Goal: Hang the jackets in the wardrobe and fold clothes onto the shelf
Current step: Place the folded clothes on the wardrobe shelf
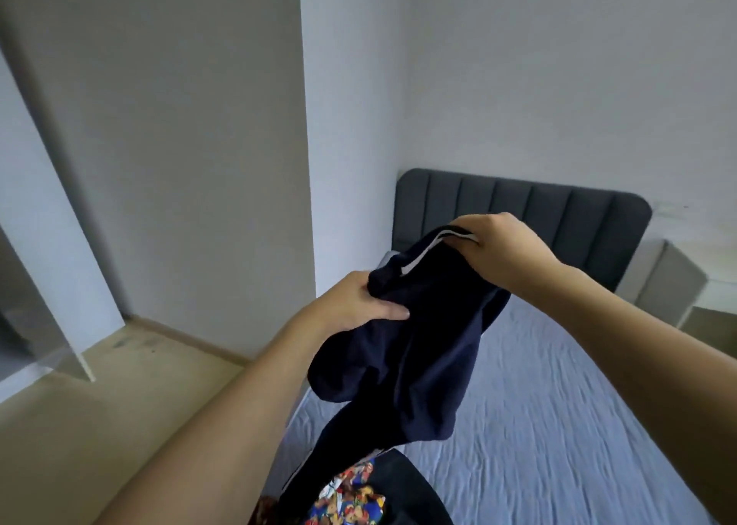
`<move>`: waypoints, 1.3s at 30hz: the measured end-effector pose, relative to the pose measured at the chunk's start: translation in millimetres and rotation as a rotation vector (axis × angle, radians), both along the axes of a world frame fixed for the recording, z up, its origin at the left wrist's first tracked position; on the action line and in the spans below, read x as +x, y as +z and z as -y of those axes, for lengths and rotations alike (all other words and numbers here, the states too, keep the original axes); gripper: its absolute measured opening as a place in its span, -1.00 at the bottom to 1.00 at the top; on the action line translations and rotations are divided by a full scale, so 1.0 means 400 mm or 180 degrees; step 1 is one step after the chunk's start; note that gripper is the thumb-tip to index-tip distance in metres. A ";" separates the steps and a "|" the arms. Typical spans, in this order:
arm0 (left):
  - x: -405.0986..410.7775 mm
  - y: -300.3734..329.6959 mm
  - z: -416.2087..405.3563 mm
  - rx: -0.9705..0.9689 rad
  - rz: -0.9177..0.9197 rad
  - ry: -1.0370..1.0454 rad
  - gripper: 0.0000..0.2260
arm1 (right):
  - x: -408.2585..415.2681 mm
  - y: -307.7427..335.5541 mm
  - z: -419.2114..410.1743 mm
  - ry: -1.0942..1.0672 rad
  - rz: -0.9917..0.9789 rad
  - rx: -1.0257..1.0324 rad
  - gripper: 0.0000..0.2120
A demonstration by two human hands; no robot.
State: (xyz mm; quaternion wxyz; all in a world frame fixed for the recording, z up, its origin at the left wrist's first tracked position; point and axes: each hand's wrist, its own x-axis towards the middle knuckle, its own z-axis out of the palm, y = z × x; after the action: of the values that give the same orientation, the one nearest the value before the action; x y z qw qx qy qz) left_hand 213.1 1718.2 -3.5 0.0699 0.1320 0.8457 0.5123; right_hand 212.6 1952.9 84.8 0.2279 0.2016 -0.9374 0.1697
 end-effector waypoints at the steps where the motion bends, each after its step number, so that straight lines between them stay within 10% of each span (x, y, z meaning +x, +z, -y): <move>1: 0.017 0.033 -0.024 -0.0138 0.0158 -0.0191 -0.69 | 0.018 0.017 -0.031 -0.0112 -0.0095 -0.0118 -0.82; 6: 0.092 0.173 -0.190 -0.0107 0.0167 -0.0197 -0.64 | 0.099 0.096 -0.252 -0.0332 -0.0372 -0.0957 -0.79; 12: 0.197 0.333 -0.467 -0.1520 0.0201 -0.0327 -0.58 | 0.225 0.156 -0.544 -0.0157 -0.0278 -0.1586 -0.79; 18: 0.258 0.422 -0.686 -0.1408 -0.1103 0.0543 -0.76 | 0.327 0.175 -0.736 -0.0100 0.0152 -0.0336 -0.44; 22: 0.263 0.442 -0.789 -0.1609 -0.1318 0.0439 -0.62 | 0.363 0.129 -0.796 -0.0164 0.0902 -0.0142 -0.66; 26: 0.273 0.396 -0.880 -0.1909 -0.1175 0.0083 -0.64 | 0.378 0.078 -0.857 -0.0020 0.0433 -0.1182 -0.84; 32: 0.377 0.277 -0.940 -0.1947 0.0226 -0.0652 -0.72 | 0.457 0.025 -0.949 0.0779 0.1626 -0.3266 -0.78; 39: 0.539 0.251 -1.060 -0.2062 0.0010 0.0589 -0.82 | 0.584 -0.008 -1.091 0.1082 0.2699 -0.4111 -0.75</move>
State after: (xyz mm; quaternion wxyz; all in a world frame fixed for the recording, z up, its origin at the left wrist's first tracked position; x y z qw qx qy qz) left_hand 428.6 2142.0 97.0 0.0628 0.0248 0.9729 0.2213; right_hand 446.3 2389.4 81.5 -0.1059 0.0880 -0.6167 0.7751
